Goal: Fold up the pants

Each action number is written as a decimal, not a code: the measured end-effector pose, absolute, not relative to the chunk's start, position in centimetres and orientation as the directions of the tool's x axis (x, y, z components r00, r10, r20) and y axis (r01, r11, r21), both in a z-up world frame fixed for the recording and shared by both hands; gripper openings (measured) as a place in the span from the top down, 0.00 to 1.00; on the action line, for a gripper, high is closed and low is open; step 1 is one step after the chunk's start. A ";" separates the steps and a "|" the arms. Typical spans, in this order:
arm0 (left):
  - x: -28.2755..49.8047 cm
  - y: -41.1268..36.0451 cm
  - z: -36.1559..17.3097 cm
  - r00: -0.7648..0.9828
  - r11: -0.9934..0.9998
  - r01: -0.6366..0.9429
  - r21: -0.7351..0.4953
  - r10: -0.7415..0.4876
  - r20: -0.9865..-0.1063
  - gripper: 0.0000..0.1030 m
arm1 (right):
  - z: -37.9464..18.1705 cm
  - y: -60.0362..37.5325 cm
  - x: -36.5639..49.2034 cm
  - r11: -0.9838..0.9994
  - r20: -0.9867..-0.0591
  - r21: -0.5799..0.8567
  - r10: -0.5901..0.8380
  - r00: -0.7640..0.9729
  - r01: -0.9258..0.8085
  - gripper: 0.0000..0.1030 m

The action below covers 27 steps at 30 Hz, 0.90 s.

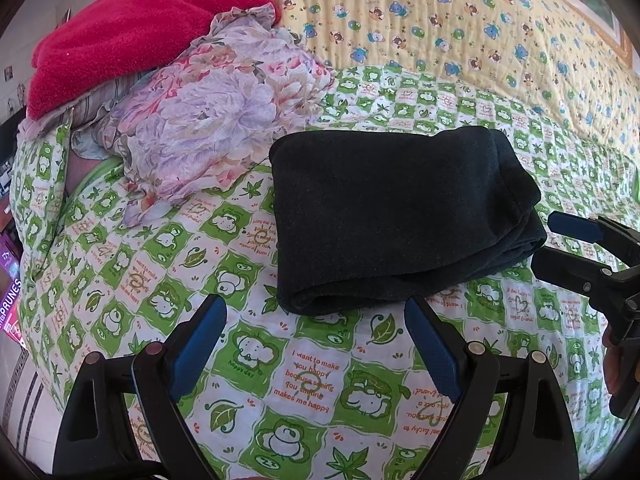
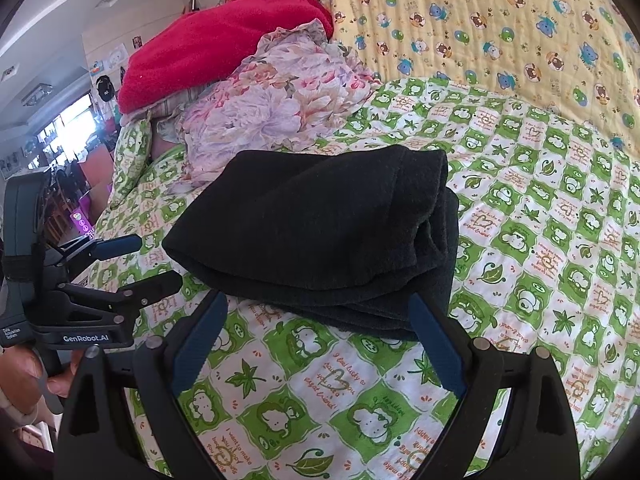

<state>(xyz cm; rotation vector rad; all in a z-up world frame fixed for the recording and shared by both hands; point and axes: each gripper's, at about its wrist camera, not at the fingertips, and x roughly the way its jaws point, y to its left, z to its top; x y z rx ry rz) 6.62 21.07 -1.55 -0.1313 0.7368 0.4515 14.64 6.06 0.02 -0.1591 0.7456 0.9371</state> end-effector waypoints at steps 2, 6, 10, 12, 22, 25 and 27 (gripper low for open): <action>6.7 21.1 -1.5 0.651 0.897 -0.440 0.040 0.349 -0.674 0.12 | 0.1 6.0 14.7 0.602 -0.642 0.187 0.673 0.368 -0.776 0.11; 6.7 21.0 -1.4 0.652 0.898 -0.438 0.042 0.350 -0.673 0.12 | 0.1 5.9 14.8 0.605 -0.641 0.186 0.672 0.370 -0.774 0.11; 6.9 20.9 -1.3 0.654 0.900 -0.433 0.045 0.348 -0.671 0.12 | 0.2 5.8 14.8 0.606 -0.640 0.184 0.671 0.374 -0.774 0.11; 6.9 20.9 -1.1 0.656 0.901 -0.432 0.044 0.348 -0.670 0.12 | 0.3 5.7 14.9 0.606 -0.638 0.184 0.673 0.375 -0.774 0.11; 6.9 21.4 -0.4 0.662 0.892 -0.451 0.035 0.361 -0.657 0.12 | 0.8 5.1 15.2 0.622 -0.634 0.179 0.666 0.394 -0.763 0.11; 7.0 21.7 -0.4 0.662 0.886 -0.463 0.026 0.365 -0.655 0.12 | 0.7 5.0 15.5 0.627 -0.636 0.178 0.661 0.398 -0.758 0.11; 7.2 21.8 -0.3 0.666 0.887 -0.462 0.017 0.360 -0.653 0.12 | 0.7 5.0 15.7 0.631 -0.637 0.176 0.658 0.401 -0.755 0.11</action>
